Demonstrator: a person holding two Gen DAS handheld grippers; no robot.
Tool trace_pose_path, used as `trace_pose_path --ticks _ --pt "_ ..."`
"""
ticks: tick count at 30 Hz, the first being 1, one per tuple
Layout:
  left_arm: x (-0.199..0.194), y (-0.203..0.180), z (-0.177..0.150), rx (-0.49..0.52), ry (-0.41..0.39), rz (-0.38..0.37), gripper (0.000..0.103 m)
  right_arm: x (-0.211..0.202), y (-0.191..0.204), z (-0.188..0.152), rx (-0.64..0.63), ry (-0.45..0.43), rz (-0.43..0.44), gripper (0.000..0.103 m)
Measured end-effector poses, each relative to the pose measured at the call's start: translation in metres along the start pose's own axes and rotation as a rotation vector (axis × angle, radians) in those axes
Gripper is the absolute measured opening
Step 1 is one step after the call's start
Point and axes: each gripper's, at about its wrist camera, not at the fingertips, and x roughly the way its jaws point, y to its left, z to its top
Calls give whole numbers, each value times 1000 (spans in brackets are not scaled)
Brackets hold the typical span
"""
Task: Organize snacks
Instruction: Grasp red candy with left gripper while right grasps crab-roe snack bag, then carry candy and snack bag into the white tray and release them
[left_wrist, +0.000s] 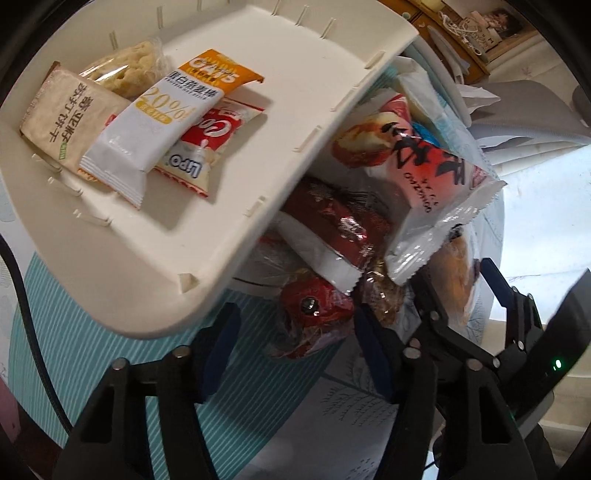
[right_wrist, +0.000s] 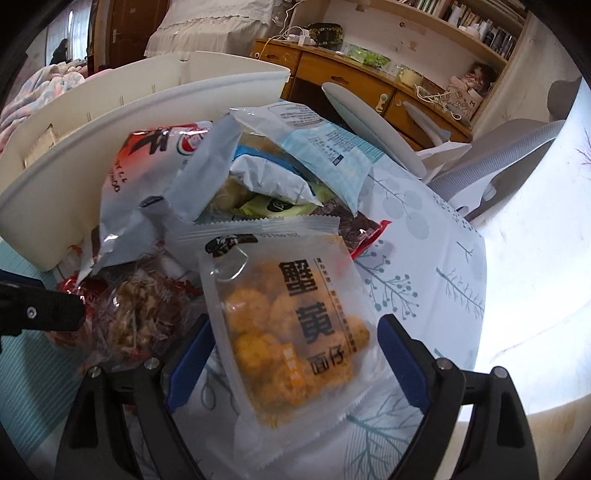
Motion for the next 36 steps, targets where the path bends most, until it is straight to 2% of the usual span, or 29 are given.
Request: trace_pose_path --ticks 1,5,20,24,26,30,36 --pt "1 -2 0 2 -3 -9 52 1 -2 1 6 -4 6 90" --pt "3 -11 1 6 -8 -31 42 6 -5 4 19 13 21 89" --pt "-4 -11 -4 32 22 -8 40 1 -15 1 132 118 60 82" --pt "-7 -10 -7 52 28 12 39 -4 -18 -4 191 167 86 82" --pt "-12 -7 -9 56 28 3 36 -7 -19 -6 219 189 98 82" --pt "-18 -5 -12 80 32 -1 30 -14 -25 -14 315 249 129 81" --pt "-28 9 -20 91 57 -4 28 -26 -32 -27 478 353 160 79"
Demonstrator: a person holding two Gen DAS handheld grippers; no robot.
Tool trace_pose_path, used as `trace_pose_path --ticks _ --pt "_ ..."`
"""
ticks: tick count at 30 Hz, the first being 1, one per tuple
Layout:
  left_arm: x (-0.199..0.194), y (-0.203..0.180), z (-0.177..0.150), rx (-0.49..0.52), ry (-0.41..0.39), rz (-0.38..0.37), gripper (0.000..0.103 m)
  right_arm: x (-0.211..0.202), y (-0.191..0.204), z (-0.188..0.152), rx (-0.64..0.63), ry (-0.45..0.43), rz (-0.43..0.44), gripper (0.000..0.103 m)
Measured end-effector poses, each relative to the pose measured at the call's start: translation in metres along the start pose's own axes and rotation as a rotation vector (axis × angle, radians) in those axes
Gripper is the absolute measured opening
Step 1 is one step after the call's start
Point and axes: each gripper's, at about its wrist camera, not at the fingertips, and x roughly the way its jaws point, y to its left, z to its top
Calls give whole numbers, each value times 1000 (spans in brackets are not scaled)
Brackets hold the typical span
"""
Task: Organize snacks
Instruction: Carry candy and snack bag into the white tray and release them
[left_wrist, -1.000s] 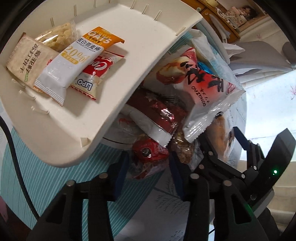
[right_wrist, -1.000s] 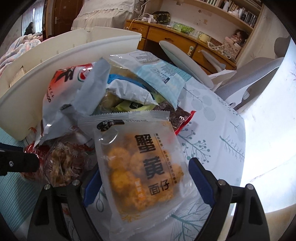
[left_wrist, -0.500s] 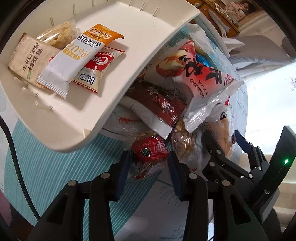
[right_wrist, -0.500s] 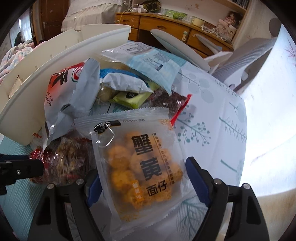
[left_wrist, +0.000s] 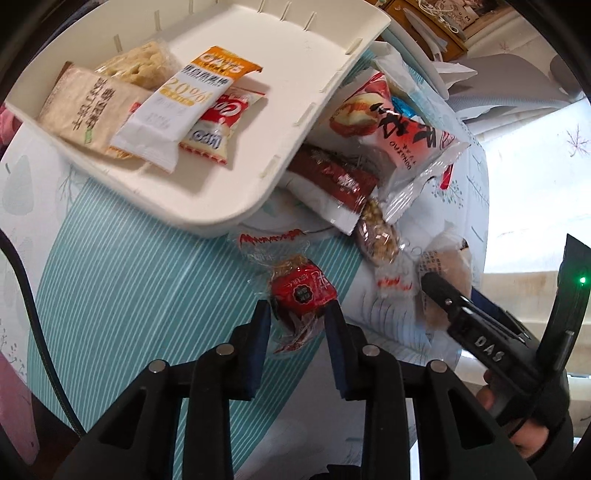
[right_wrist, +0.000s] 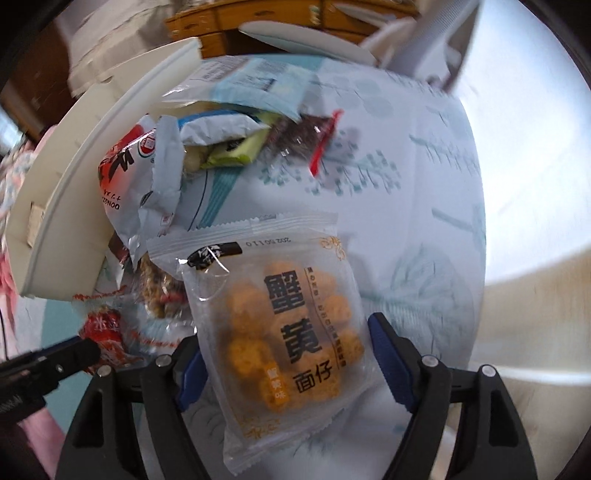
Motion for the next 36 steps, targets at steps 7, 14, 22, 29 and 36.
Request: trace_pose_path --ticks 7,14,22,29,36 --pt "-19 24 -17 3 20 -3 25 -8 -7 -26 156 118 62 78" --pt "-47 46 -27 6 23 18 24 -18 3 -53 243 230 120 78" --pt "-96 81 -20 0 -12 32 23 -44 38 -62 263 272 167 78" --pt "-136 104 8 41 -40 45 19 -71 86 -44 266 252 210 78" --pt "-175 117 46 142 -72 48 19 -93 132 -22 303 181 278 78"
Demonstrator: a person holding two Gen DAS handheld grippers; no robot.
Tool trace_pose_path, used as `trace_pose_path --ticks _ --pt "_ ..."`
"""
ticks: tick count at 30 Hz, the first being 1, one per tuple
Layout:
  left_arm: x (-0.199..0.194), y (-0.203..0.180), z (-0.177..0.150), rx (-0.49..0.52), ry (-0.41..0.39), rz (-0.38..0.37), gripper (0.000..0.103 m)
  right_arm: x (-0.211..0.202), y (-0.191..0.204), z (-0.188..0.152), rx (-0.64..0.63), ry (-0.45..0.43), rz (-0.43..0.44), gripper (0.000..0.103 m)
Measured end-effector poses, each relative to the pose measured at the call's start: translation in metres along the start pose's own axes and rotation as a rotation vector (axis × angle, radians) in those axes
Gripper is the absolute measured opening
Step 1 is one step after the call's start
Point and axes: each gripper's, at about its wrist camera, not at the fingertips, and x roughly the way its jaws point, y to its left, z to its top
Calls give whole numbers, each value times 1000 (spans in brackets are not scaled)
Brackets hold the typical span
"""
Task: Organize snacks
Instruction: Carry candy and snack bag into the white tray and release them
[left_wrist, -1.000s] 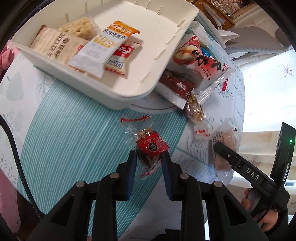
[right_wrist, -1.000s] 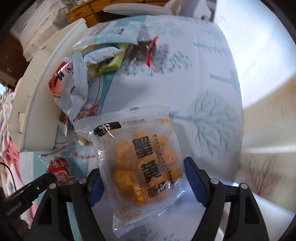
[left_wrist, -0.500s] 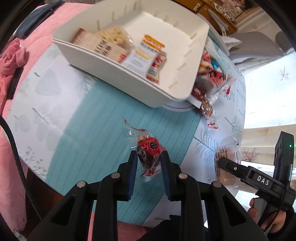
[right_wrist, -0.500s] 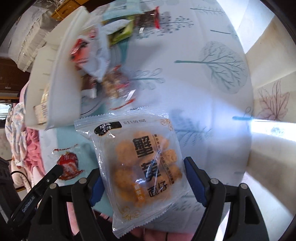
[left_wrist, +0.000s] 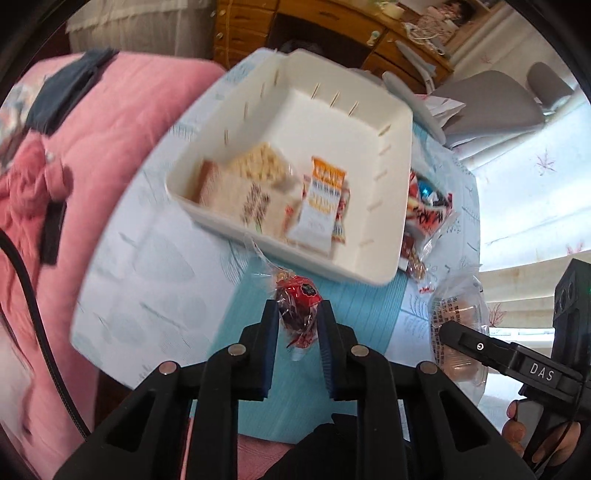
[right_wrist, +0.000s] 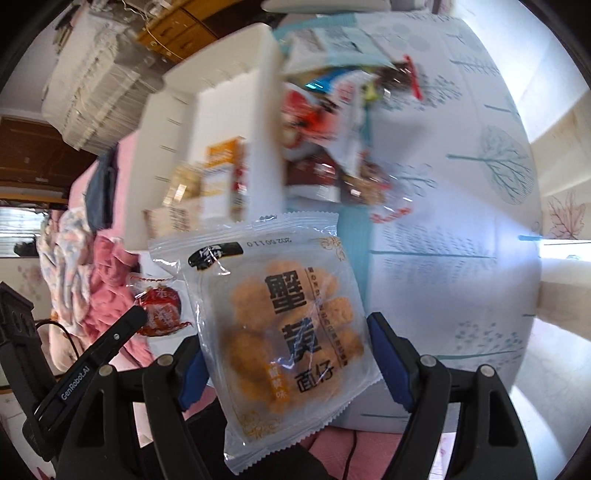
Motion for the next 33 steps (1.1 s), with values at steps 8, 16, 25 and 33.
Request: trace_pose_path --ticks 8,16,25,33 --pt "-20 12 44 141 -11 1 19 6 38 5 68 -65 49 78" --pt "-15 26 88 233 -8 1 19 23 60 13 151 -132 76 78" --pt "-4 33 131 290 -41 -45 19 36 84 30 173 -247 89 78" --pt "8 43 147 292 -47 -75 21 45 94 48 185 -323 100 83"
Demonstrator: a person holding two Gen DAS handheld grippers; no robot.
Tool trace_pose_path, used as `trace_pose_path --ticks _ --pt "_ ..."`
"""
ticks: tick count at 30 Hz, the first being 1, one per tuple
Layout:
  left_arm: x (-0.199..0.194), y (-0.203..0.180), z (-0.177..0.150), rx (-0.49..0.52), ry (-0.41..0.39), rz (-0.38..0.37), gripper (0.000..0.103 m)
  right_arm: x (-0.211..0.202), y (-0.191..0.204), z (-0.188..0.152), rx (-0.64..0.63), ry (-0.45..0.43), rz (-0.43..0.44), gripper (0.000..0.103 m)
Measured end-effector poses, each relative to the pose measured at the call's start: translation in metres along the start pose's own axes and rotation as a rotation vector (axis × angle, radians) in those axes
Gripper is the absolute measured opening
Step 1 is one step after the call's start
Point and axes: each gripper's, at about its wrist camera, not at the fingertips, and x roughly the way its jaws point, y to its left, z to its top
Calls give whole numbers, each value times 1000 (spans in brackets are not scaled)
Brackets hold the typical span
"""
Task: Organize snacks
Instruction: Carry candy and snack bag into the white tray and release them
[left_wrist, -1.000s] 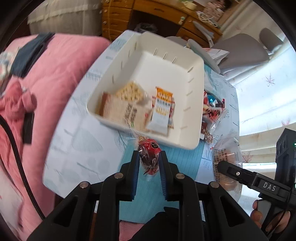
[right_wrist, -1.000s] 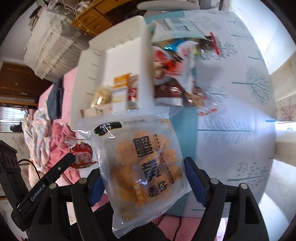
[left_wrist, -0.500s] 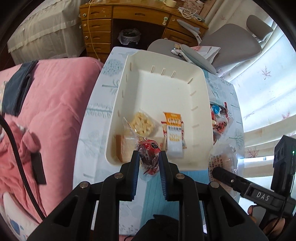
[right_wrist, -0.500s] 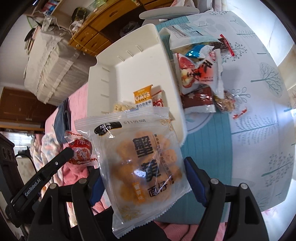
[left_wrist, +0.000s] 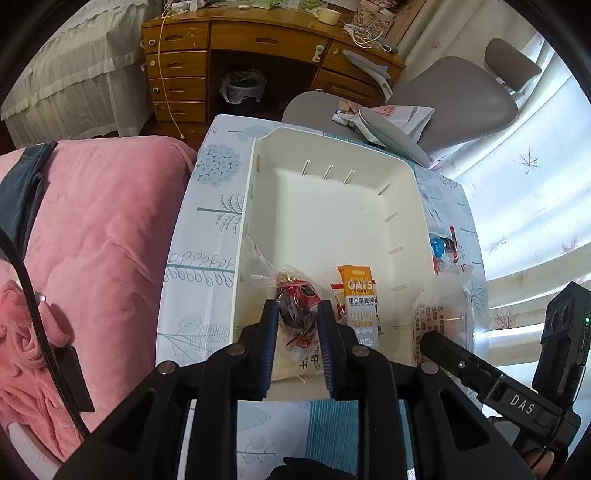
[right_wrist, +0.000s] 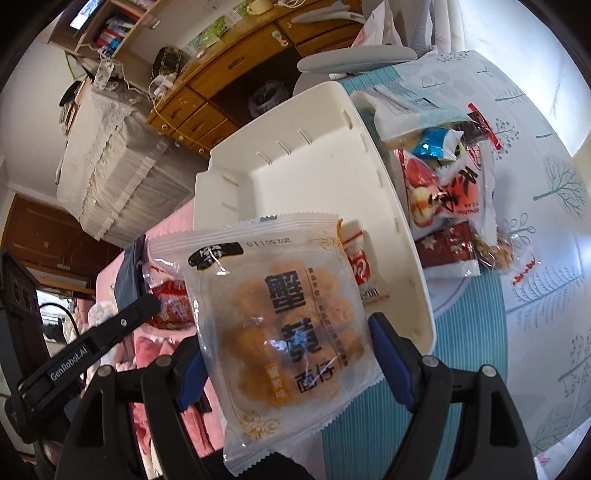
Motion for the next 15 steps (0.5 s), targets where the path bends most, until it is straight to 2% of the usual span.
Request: trace_pose_path --ticks 2,4,5,8,15 --pt "0 -2 1 10 -4 2 31 4 -2 1 17 8 2 83" --pt "-1 -4 1 24 -11 21 61 7 -6 0 40 27 9 89" --pt "-2 -5 1 26 -14 27 67 6 -8 0 51 19 17 91" --pt "-5 -6 -2 32 -16 24 70 0 -10 -1 55 -5 18 95" --pt "-11 -15 -11 31 -3 9 74 -17 -16 -11 52 -21 26 95"
